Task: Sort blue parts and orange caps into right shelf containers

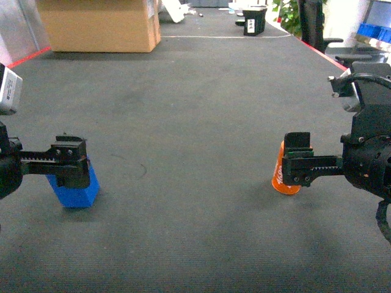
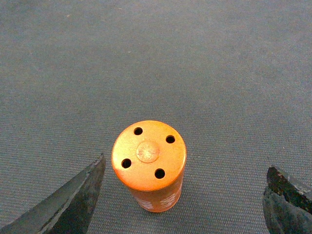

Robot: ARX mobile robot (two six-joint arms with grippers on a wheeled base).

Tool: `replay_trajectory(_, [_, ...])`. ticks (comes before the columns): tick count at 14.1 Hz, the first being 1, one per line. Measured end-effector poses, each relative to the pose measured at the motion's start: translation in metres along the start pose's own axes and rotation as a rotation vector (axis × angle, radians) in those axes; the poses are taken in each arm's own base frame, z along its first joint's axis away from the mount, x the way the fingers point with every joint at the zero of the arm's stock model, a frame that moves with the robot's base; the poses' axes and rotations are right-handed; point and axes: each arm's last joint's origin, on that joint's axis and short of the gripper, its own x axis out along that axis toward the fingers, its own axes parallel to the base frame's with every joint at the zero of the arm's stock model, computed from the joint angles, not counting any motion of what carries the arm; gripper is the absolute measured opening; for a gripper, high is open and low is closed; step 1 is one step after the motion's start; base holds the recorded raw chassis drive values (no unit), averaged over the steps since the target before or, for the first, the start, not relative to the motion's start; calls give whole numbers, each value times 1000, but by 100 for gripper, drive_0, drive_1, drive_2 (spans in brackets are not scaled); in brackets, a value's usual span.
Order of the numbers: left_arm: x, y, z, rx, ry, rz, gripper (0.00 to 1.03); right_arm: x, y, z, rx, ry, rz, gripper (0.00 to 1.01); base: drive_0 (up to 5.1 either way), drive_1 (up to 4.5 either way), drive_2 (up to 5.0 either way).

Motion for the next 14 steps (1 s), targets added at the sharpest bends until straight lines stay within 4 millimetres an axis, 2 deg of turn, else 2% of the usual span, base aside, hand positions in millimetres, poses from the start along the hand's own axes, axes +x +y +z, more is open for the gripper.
replay_trajectory(2, [2, 0, -6, 4, 21, -3, 98, 9, 1, -3, -5, 12, -3, 98, 0, 0, 0])
replay_trajectory(4, [10, 1, -27, 16, 78, 19, 98, 32, 4, -14, -14, 55, -16, 98, 0, 0, 0])
replay_trajectory(7, [36, -3, -43, 50, 142, 35, 98, 53, 9, -19, 16, 86, -41, 98, 0, 0, 0])
replay_trajectory(8, [40, -5, -44, 45, 149, 28, 98, 56, 8, -23, 26, 100, -62, 75, 0, 0, 0])
replay_trajectory(9, [41, -5, -44, 47, 152, 42, 90, 57, 10, -25, 22, 105, -63, 60, 0, 0, 0])
replay_trajectory(10, [41, -5, -45, 48, 156, 42, 81, 57, 10, -25, 21, 106, -64, 51, 0, 0, 0])
replay_trajectory(12, [41, -7, -45, 47, 158, 39, 66, 57, 10, -25, 23, 106, -63, 45, 0, 0, 0])
replay_trajectory(14, [40, -8, -42, 24, 119, 40, 45, 56, 10, -25, 28, 94, -62, 45, 0, 0, 0])
